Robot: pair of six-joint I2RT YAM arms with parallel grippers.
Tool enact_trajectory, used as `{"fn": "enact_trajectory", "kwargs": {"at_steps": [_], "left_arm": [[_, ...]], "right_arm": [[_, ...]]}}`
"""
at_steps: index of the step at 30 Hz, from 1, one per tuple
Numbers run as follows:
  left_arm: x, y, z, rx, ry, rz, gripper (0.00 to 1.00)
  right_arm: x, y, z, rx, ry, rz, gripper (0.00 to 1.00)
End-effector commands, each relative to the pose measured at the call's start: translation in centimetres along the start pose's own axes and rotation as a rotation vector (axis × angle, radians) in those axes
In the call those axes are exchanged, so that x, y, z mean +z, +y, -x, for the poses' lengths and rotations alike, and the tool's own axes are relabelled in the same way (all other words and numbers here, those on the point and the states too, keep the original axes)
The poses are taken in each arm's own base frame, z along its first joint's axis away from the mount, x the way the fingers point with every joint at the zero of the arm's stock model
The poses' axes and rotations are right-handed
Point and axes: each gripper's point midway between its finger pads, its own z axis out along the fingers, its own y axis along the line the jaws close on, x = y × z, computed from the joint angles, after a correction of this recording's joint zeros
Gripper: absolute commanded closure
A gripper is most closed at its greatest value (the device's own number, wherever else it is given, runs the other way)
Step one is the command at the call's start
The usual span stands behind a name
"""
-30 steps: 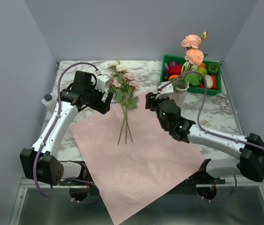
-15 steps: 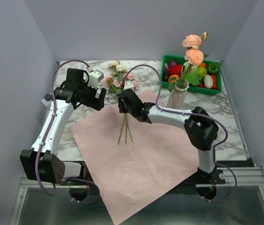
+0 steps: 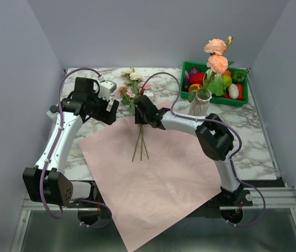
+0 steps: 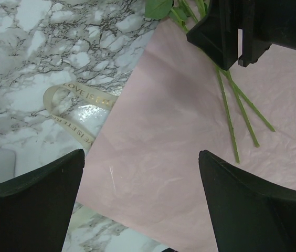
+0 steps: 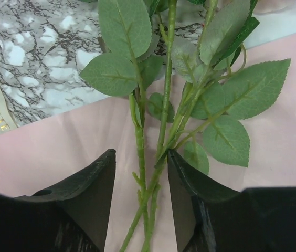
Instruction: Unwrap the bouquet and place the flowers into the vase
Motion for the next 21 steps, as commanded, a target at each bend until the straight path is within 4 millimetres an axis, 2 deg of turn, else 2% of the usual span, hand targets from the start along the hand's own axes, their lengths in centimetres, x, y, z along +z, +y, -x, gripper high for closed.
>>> {"fn": "enact_trajectory", "kwargs": {"at_steps": [1,10,16,17,21], "left_arm": [[-0.3,-0.2,-0.5,0.009,0.005,-0.012,0.01],[-0.2,0.1,-0.7,0.022,0.007,-0.005,0.01],[0.2,0.1,-1.1,0.016,0.021,-0.015,0.01],[0.2,0.1,-1.1,0.016,0.021,-0.014,0.01],[0.3,0.1,-1.3,0.014,0.023,-0.016,0.01]], "right_arm": [[1.1,-1.6,-1.1,0.005,0.035,-0.079,0.49],[2.0,-3.9,-0.7,0.011,0.037,-0.166,0.54],[1.9,-4.2,-0.1,0.025,0.02,-0.179,0.73],[1.8,-4.1,0.1,0.028,0.013,-0.179,0.79],[1.2,-4.0,0.6,0.035,-0.007,-0.169,0.94]]}}
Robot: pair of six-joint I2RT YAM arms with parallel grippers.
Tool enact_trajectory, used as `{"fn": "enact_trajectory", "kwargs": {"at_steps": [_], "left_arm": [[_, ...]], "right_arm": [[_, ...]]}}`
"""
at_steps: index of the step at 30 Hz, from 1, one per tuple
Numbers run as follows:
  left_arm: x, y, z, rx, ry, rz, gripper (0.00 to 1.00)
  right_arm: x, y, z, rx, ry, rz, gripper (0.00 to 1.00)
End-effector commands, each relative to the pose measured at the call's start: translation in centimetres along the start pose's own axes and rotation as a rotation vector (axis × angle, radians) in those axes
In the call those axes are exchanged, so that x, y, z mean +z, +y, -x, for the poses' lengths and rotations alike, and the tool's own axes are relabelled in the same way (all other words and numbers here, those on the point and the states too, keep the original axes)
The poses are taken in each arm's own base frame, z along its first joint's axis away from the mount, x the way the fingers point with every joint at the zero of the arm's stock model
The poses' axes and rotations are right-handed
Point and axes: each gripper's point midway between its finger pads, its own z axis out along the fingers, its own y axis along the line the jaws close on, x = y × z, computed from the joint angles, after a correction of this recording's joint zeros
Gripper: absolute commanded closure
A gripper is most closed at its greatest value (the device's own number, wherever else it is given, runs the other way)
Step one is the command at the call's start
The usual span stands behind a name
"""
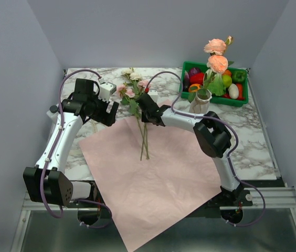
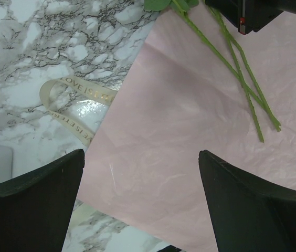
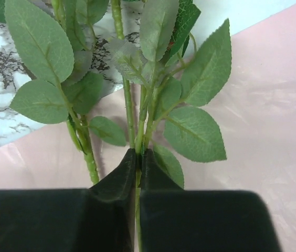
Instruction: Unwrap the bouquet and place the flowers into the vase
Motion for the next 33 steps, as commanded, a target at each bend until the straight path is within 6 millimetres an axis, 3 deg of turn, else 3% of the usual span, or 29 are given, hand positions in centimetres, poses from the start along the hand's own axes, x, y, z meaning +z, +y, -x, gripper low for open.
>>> {"fn": "enact_trajectory", "kwargs": {"at_steps": [1,11,14,15,18,19,20,21,22,25,26,29,30,31,33], "left_arm": [[-0.1,-0.1,-0.5,0.005,0.002,-0.014,0.01],[0.2,-0.6,-0.6,-0.011,0.003,-0.037,0.01],[0.2,-0.6,-0.7,-0.013,0.003,-0.04,0.01],[0.3,-0.6,-0.7,-0.013,0.005,-0.04,0.01],[0.3,-0.7,-0.6,-0.017,0.005,-0.044,0.01],[0.2,-0.7,-0.6,-0.015,0.005,-0.045,0.01],[0.2,-0.8,-0.6,-0.018,0.007,-0.049,0.01],[0.2,-0.8,-0.6,-0.016,0.005,-0.049,0.01],[0.2,-0.8,-0.6,-0.018,0.006,-0.05,0.01],[0.3,-0.8,-0.5,-0.021,0.006,-0.055,0.01],[0.2,-0.9,-0.4,-0.023,0.004,-0.058,0.01],[0.3,-1.1,-0.2,-0.029,0.0,-0.072,0.01],[0.3,-1.1,-0.1,-0.028,-0.002,-0.075,0.01],[0.3,-1.2,-0.1,-0.028,-0.004,-0.078,0.01],[0.5,-1.2,-0.1,-0.035,0.0,-0.084,0.01]], "right_arm": [[-1.0,-0.2,1.5,0.023,-0.045,-0.017,0.97],[-6.1,-0.1,5.2,0.06,-0.162,0.059,0.99],[-8.5,-0.2,6.8,0.072,-0.236,0.104,0.99],[-10.2,0.1,8.2,0.081,-0.278,0.139,0.99],[-12.4,0.2,9.4,0.065,-0.348,0.182,0.99],[-14.9,0.5,11.7,0.06,-0.439,0.22,0.99],[-15.4,0.1,11.2,0.042,-0.457,0.221,0.99],[-16.5,-0.2,12.0,0.041,-0.504,0.218,0.99],[-19.7,-0.5,14.0,0.019,-0.595,0.237,0.99],[-24.8,-1.0,17.0,-0.04,-0.805,0.26,0.99],[-28.1,-1.4,19.0,-0.028,-0.897,0.274,0.99],[-35.0,-3.9,23.3,-0.059,-1.112,0.202,0.99],[-36.4,-4.8,24.1,-0.06,-1.167,0.17,0.99],[-39.4,-5.9,25.5,-0.075,-1.284,0.125,0.99],[-42.3,-7.0,26.6,-0.102,-1.39,0.079,0.99]]}}
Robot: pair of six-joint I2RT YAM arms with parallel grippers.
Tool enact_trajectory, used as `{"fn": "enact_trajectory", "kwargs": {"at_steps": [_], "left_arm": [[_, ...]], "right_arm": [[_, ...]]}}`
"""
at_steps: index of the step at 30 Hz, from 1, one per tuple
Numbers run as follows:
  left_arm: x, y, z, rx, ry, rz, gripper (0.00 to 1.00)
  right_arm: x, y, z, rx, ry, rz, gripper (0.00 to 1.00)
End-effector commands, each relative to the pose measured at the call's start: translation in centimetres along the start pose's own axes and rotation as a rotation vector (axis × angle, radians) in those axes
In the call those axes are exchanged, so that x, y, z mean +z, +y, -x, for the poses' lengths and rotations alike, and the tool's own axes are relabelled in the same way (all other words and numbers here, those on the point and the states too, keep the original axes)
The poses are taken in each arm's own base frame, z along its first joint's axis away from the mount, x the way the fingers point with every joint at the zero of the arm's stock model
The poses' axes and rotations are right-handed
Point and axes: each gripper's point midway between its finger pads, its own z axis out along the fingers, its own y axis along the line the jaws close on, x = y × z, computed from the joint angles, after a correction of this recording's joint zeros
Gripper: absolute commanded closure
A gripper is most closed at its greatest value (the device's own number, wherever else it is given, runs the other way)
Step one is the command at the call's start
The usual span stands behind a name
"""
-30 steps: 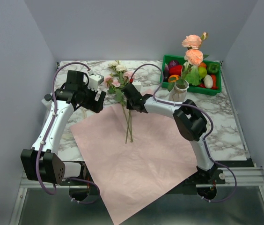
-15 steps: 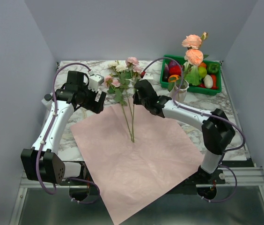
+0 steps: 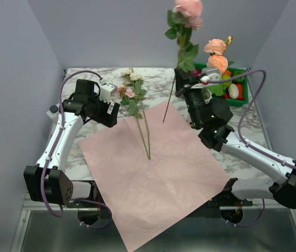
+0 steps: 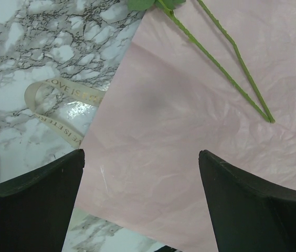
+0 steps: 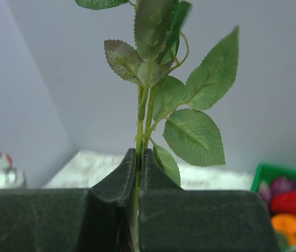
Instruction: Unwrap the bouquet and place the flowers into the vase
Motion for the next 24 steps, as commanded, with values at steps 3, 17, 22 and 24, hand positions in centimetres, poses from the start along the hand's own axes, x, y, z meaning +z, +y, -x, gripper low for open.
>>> {"fn": "enact_trajectory", "kwargs": {"at_steps": [3,17,22,24], "left_arm": [[0.3,-0.5,0.5,-0.027,-0.006,-0.045,0.01],[0.4,-0.6,1.0,-0.031,-0.016,-0.053,0.01],[0.6,-0.5,1.1,-0.033,-0.014,-0.053,0.01],[0.6,-0.4,1.2,-0.033,-0.017,-0.053,0.01]], "right_arm": [[-2.4,-5.1,14.0,-0.267,-0.485,-0.231,0.99],[-4.7,-13.9,17.0,-0.357,-0.572,-0.465,0.99],[-4.2,-15.1,15.1,-0.357,-0.511,-0.457,0.99],[-4.0,-15.4,14.3,-0.358,-0.495,-0.457,0.99]]}}
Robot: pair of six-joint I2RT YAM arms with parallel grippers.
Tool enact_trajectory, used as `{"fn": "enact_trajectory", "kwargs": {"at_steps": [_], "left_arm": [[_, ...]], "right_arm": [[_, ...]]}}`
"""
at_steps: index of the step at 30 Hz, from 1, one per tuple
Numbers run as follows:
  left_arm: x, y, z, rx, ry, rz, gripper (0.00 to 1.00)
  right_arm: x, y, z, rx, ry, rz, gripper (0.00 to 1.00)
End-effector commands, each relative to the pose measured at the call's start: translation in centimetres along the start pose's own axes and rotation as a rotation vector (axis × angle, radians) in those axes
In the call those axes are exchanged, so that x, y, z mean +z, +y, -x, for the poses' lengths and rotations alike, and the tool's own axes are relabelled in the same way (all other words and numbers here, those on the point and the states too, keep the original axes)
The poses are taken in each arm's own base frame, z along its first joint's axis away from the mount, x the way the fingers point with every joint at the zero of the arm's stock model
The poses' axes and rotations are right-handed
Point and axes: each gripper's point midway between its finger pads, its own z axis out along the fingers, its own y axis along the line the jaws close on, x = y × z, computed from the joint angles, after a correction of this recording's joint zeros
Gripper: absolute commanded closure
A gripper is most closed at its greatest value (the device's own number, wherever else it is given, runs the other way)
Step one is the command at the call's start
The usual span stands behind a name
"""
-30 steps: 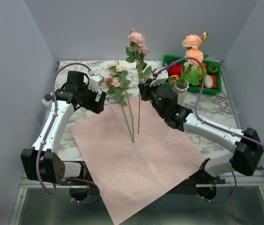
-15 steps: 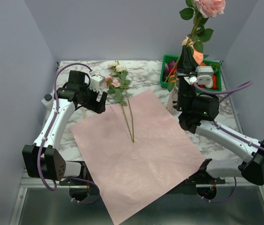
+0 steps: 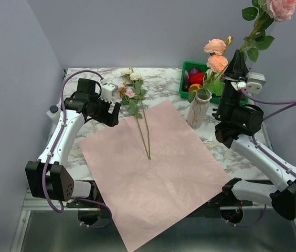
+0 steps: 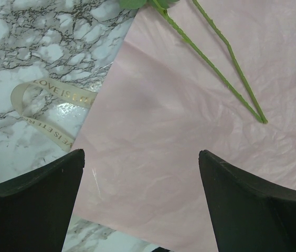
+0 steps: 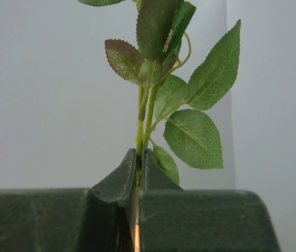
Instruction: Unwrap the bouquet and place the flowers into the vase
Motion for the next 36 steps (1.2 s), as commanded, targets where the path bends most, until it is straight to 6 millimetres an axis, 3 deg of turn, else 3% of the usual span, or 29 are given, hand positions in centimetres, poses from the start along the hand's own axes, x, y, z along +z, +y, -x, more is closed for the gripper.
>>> {"fn": "enact_trajectory", "kwargs": {"at_steps": [1,5,16,23,27,29,30,32,33,35,36], "left_arm": [[-0.3,-0.1,1.4,-0.002,-0.036,-0.017,0.01],[-0.6,-0.1,1.4,0.004,-0.036,-0.013,0.01],[-0.9,0.1,1.3,0.022,-0.028,-0.003,0.01],[-0.8,0.1,1.6,0.017,-0.031,-0.006,0.01],[-0.6,0.1,1.3,0.013,-0.025,-0.012,0.01],[-0.4,0.1,1.3,0.009,-0.024,-0.014,0.01],[-0.3,0.1,1.2,0.008,-0.023,-0.017,0.01],[-0.3,0.0,1.2,0.002,-0.023,-0.021,0.01],[-0.3,0.0,1.3,0.003,-0.025,-0.022,0.01],[-0.3,-0.1,1.2,0.002,-0.028,-0.022,0.01],[-0.2,-0.1,1.2,-0.002,-0.025,-0.023,0.01]], "right_arm": [[-0.8,0.3,-2.6,0.013,0.061,0.017,0.99],[-1.1,0.0,-5.0,0.002,0.101,0.004,0.99],[-1.3,0.1,-9.0,-0.046,0.13,-0.028,0.99],[-4.2,-0.6,-12.9,-0.085,0.202,-0.06,0.99],[-5.8,-1.3,-13.7,-0.06,0.243,-0.063,0.98],[-6.3,-1.2,-14.0,-0.046,0.267,-0.044,0.9],[-6.6,-1.3,-14.2,-0.045,0.278,-0.04,0.75],[-6.9,-0.9,-14.0,-0.018,0.304,-0.009,0.58],[-6.9,-0.8,-13.7,-0.003,0.31,0.004,0.45],[-7.3,0.0,-13.5,0.027,0.335,0.065,0.36],[-7.2,-0.3,-12.3,0.05,0.318,0.069,0.33]]}}
